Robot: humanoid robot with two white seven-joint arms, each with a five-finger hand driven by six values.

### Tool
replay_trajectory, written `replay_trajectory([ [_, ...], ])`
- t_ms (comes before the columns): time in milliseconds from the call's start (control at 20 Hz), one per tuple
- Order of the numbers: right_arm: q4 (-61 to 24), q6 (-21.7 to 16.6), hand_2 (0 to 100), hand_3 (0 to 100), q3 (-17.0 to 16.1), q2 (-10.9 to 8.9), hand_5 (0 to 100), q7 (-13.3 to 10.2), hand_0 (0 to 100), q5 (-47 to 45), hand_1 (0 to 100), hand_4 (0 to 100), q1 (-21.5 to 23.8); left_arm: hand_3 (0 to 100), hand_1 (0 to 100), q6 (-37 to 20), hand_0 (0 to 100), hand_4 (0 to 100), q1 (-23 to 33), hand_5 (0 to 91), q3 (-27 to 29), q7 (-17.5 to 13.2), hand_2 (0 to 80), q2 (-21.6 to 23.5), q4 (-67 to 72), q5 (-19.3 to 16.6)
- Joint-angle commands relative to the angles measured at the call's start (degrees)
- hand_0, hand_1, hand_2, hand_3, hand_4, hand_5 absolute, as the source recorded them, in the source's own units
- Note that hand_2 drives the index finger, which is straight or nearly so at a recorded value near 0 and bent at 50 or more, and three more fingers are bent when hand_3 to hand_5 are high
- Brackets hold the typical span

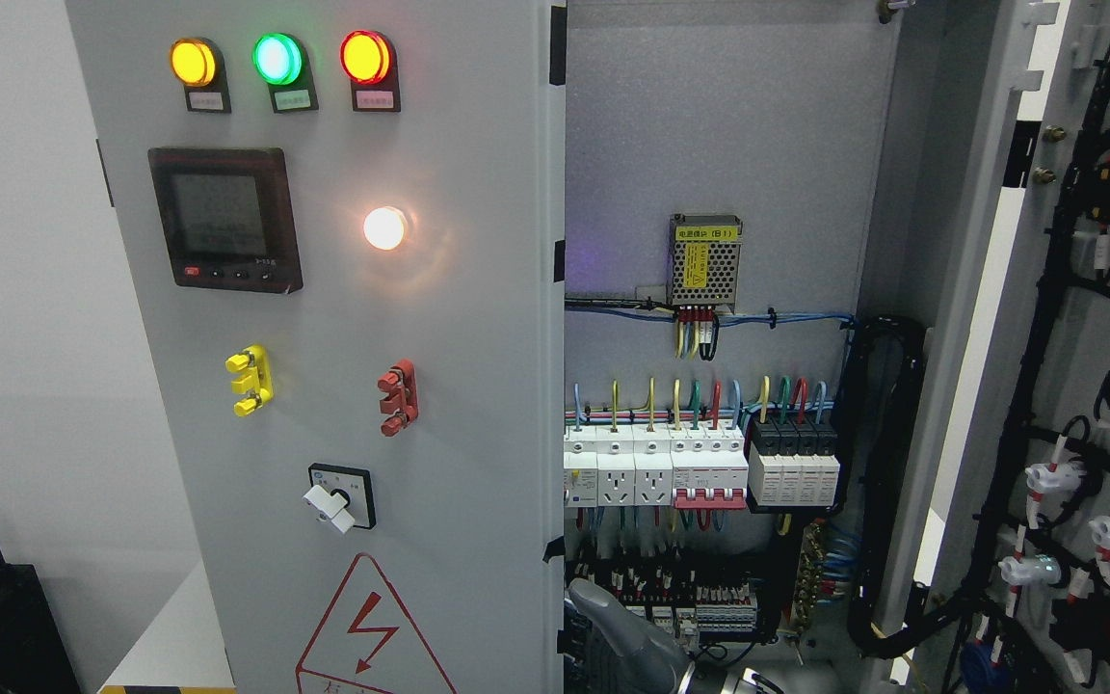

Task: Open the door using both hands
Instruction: 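Push the door edge outward with the right hand, swinging it wide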

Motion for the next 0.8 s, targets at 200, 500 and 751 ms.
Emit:
replay_trajectory([
  [200, -2.9, 0.1, 0, 0, 0.7, 0.48, 0, 0.1, 11, -2.2, 0, 0, 1.2, 0, 0, 0.0, 0, 3, 0.0, 0.0, 0.0, 0.0, 0.0, 0.1, -0.2, 0.0],
  [500, -4.8, 0.1, 0, 0, 1.4, 0.48, 0, 0.5, 11, -4.0, 0, 0, 2.0, 0, 0, 0.0, 0, 3, 0.0, 0.0, 0.0, 0.0, 0.0, 0.1, -0.2, 0.0],
  [751, -5.5, 0.1, 0, 0, 2.8, 0.48, 0, 2.5, 11, -4.0, 0, 0, 2.4, 0, 0, 0.0, 0, 3, 0.0, 0.0, 0.0, 0.0, 0.0, 0.0, -0.2, 0.0],
])
